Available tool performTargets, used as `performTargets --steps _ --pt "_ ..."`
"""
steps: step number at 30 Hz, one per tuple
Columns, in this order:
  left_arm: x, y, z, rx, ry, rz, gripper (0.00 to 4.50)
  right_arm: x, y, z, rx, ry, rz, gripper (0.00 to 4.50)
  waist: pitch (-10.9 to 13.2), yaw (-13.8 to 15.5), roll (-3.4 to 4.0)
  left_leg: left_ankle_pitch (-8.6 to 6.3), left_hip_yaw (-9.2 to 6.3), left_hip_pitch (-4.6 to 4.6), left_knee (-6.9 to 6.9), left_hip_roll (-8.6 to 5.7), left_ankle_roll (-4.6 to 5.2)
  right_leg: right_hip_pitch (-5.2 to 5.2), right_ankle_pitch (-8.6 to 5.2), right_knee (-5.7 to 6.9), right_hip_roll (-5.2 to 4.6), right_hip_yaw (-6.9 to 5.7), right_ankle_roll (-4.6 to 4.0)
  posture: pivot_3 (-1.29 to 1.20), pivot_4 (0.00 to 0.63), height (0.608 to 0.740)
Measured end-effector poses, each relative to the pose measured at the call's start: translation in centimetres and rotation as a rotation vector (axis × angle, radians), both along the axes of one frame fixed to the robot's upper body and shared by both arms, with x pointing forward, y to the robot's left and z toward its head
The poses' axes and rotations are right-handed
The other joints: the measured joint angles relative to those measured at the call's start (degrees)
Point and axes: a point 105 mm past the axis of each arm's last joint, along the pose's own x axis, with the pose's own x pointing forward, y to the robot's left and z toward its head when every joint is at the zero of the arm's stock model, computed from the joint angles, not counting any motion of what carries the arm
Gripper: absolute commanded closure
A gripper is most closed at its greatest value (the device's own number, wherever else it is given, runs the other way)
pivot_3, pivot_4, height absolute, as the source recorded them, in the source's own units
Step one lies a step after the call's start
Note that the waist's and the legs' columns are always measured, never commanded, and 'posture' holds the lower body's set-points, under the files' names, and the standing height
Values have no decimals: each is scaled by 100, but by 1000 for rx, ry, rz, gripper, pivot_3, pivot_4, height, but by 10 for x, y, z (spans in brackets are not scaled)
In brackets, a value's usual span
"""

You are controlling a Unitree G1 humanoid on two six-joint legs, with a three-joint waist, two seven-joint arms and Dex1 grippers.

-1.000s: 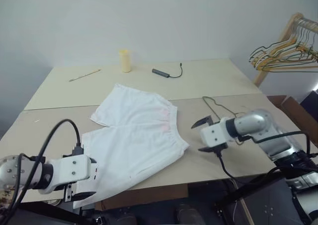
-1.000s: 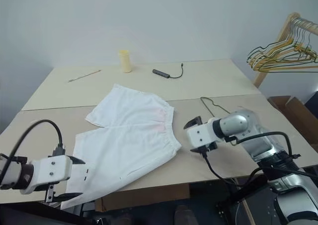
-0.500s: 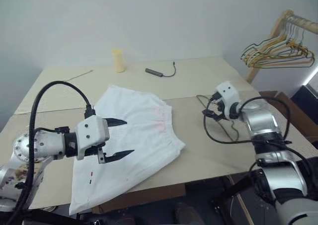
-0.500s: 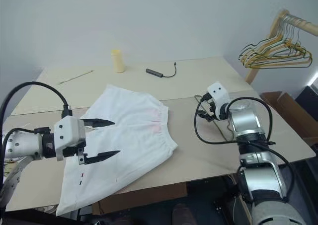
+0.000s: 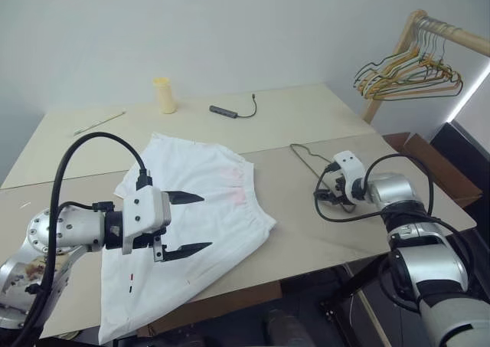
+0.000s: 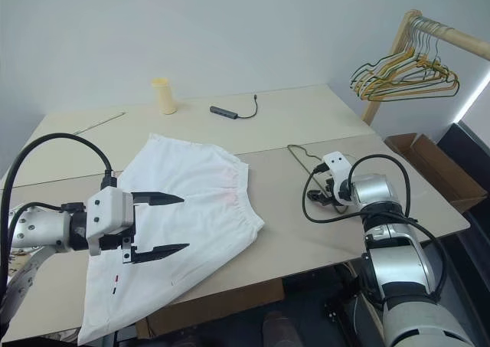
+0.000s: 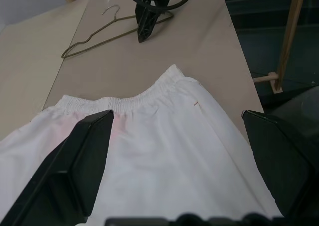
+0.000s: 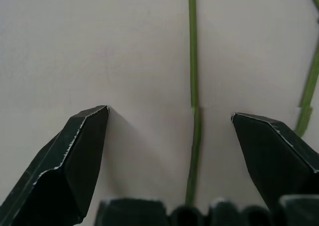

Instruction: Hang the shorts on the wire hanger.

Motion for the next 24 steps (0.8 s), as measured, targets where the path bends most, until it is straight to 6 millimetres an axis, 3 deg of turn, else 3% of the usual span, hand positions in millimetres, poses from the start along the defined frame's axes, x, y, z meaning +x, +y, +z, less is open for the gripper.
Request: performTargets --steps 2,5,17,24 --pt "0 0 1 -1 -7 -2 17 0 0 0 3 16 -7 0 0 7 0 0 -1 2 0 0 0 2 0 0 0 -1 0 -87 0 740" --pt "0 -1 2 -7 -19 -6 0 0 -2 -1 -33 24 -3 532 0 11 -1 -1 -1 1 0 -1 -1 4 0 -1 0 -1 0 -81 0 740" --pt "1 -6 3 -66 -53 -3 0 3 -9 -5 -154 14 0 4462 -10 66 -12 -2 -12 31 0 0 -3 50 -10 -11 0 -14 17 -81 0 740" --pt "10 -4 -4 -59 -62 47 0 7 -14 -4 -198 -32 -40 4462 -15 95 -17 -2 -13 29 1 -4 -3 50 -9 -10 -3 -12 19 -98 0 740"
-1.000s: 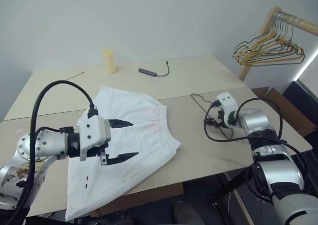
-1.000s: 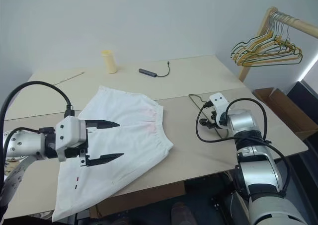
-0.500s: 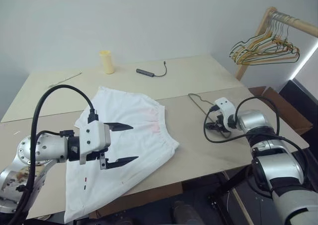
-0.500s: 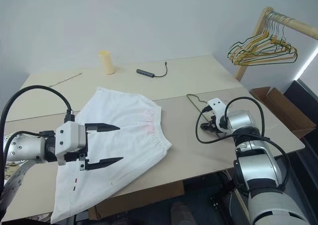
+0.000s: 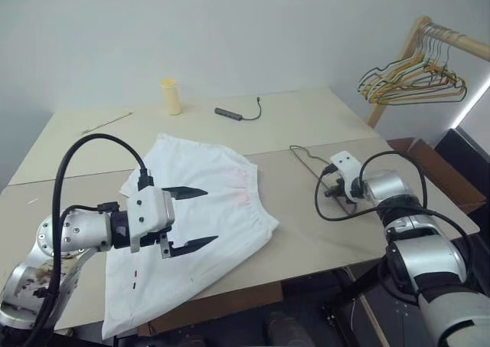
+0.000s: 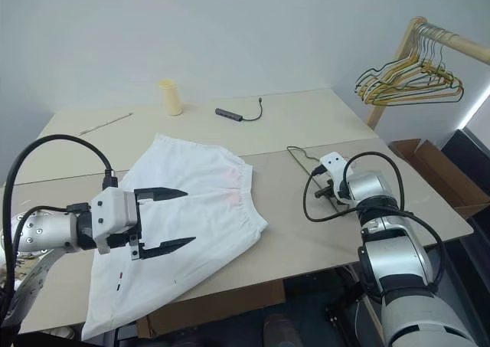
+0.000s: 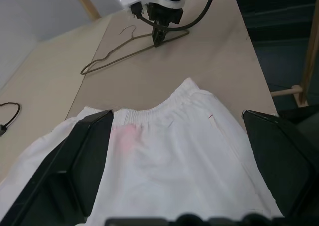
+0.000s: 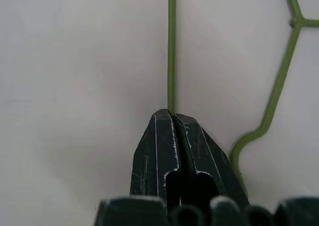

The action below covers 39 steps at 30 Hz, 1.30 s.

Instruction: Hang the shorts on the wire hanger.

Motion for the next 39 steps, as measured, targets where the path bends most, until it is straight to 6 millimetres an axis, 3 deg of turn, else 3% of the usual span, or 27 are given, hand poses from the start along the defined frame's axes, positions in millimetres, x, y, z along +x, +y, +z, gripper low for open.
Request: performTargets --steps 4,7,12,17,20,28,32,39 --pt "21 1 8 -71 -25 100 0 10 6 21 16 -127 -37 4462 11 23 17 0 -3 -16 0 -1 0 -22 3 5 1 4 -3 -102 0 740" --pt "39 -4 21 -228 21 183 0 18 19 57 39 -296 -12 4462 12 50 22 0 -16 -42 -2 -1 0 -53 7 12 1 12 -8 -106 0 740" --pt "72 -12 44 -619 223 320 0 2 79 108 101 -591 198 4462 10 79 22 0 -72 -84 5 -9 0 -68 8 8 0 6 0 -111 0 740" --pt "90 -13 79 -1009 334 344 0 -30 138 124 194 -762 394 4462 10 146 22 -8 -103 -110 41 -17 -13 -72 13 12 -2 0 6 -115 0 740" --pt "98 -8 90 -1102 350 389 0 -49 169 130 243 -828 487 4462 10 144 22 -10 -103 -106 46 -20 -17 -69 13 17 -1 2 7 -110 0 740" --pt "106 -1 91 -1172 375 465 0 -69 190 139 272 -909 611 4462 10 206 22 -10 -103 -104 47 -24 -18 -65 13 11 2 -1 6 -103 0 740" --pt "107 -6 89 -1159 385 469 910 -77 190 137 263 -923 688 4500 10 225 22 -10 -99 -104 47 -26 -18 -62 13 7 2 -3 6 -102 0 740" --pt "107 -11 90 -1152 382 461 3297 -81 194 136 264 -930 718 4500 10 225 22 -9 -85 -101 47 -25 -18 -61 12 7 3 -3 5 -109 0 740"
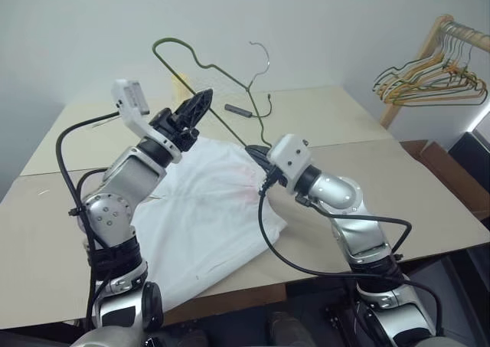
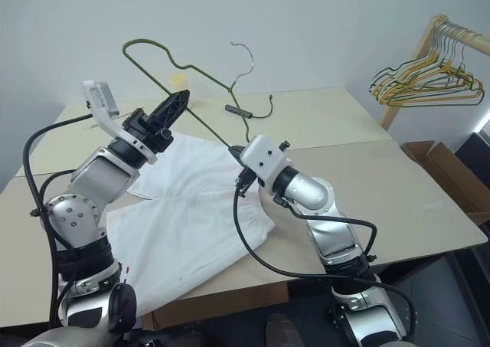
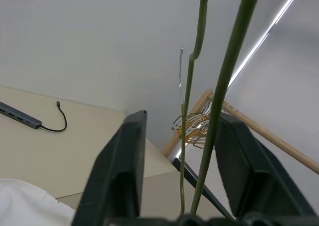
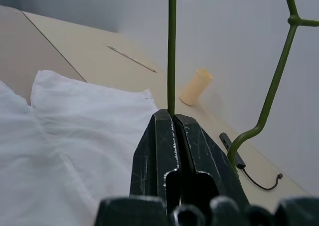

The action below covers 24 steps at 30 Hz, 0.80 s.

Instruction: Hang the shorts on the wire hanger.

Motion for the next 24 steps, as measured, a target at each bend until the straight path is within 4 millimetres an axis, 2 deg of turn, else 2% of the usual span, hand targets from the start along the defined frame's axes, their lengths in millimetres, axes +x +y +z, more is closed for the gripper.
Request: performTargets --steps 3,4,9,13,17,20,24 --pt "1 -4 -1 25 -2 2 4288 2 1 -1 -1 -4 -19 4500 0 3 0 0 4 -1 0 -1 0 0 0 -2 -1 0 0 -111 0 740" --pt "1 -5 -1 29 -6 0 4460 2 2 -2 -4 -3 -24 4500 0 4 0 0 5 -2 0 -1 0 0 0 -2 -1 0 0 -111 0 740" --pt "1 -10 -1 57 -23 0 4460 5 1 -5 -27 -21 -55 4500 0 4 0 0 15 -1 0 -1 0 0 0 -2 -1 -1 0 -112 0 740" --pt "4 -13 -5 149 -40 35 4500 3 2 -5 -73 -77 -50 3385 0 -1 0 0 19 -1 0 -2 0 1 0 -3 0 -1 0 -116 0 740" --pt "6 -7 -4 168 -70 68 4500 1 3 0 -83 -126 -34 1920 0 -5 0 0 19 -1 0 0 0 0 0 -4 0 -1 0 -123 0 740" --pt "7 3 -1 185 -99 79 4500 -6 2 -2 -92 -90 27 889 0 -3 0 0 19 -2 0 0 0 0 0 -4 0 -1 0 -123 0 740" --pt "0 20 10 243 -179 33 4500 -19 -9 -1 -16 147 173 889 1 -5 0 0 19 -2 0 2 0 1 -1 -6 0 -5 0 -125 0 740"
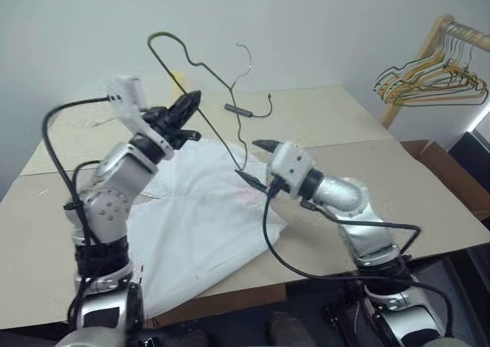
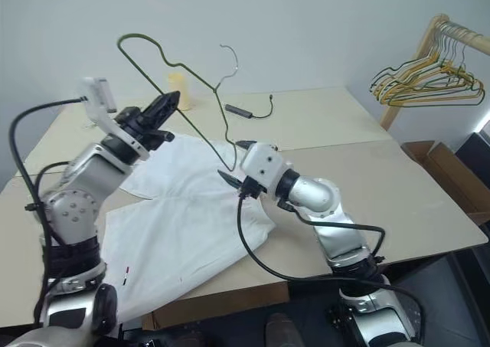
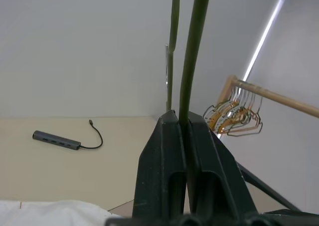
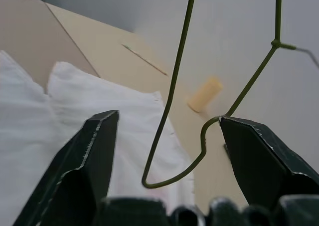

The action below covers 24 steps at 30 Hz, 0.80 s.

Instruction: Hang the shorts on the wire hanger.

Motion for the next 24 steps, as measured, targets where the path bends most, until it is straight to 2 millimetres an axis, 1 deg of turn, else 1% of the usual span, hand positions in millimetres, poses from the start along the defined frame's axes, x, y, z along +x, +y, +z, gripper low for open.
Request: performTargets --steps 2,4,7,9,11,14,17,24 --pt "-13 6 8 10 -59 -96 4500 -4 -9 2 37 160 70 889 1 -16 1 0 2 1 1 1 0 1 0 2 -1 0 0 -143 0 740" --pt "-32 9 11 24 -102 -246 4500 -11 -16 6 36 329 191 889 3 -52 4 0 7 2 0 5 1 -1 -2 2 1 0 -3 -144 0 740" --pt "-58 12 20 39 -177 -434 4500 -19 -26 10 6 518 323 889 3 -103 4 0 6 4 0 8 1 2 -6 0 2 -7 -3 -141 0 740" --pt "-68 13 26 37 -217 -500 4500 -20 -26 9 10 591 379 889 3 -118 4 0 5 6 0 8 1 6 -8 -1 3 -7 0 -137 0 740" --pt "-72 14 26 21 -234 -548 4500 -18 -22 7 28 658 429 889 3 -137 4 0 6 5 3 7 1 6 -12 0 2 -6 8 -134 0 740" --pt "-72 15 27 -16 -245 -569 4500 -13 -18 5 26 698 445 889 3 -142 4 -1 5 1 2 7 2 2 -8 0 2 -5 3 -128 0 740" --pt "-73 15 28 -32 -255 -573 4500 -11 -15 3 39 717 454 889 3 -135 4 -2 5 -6 2 6 3 -2 -9 -1 1 -5 4 -119 0 740" --pt "-74 15 31 -65 -272 -571 4500 -14 -3 4 81 739 512 889 3 -116 4 -2 3 -3 4 8 3 -3 -9 7 2 -5 4 -116 0 740"
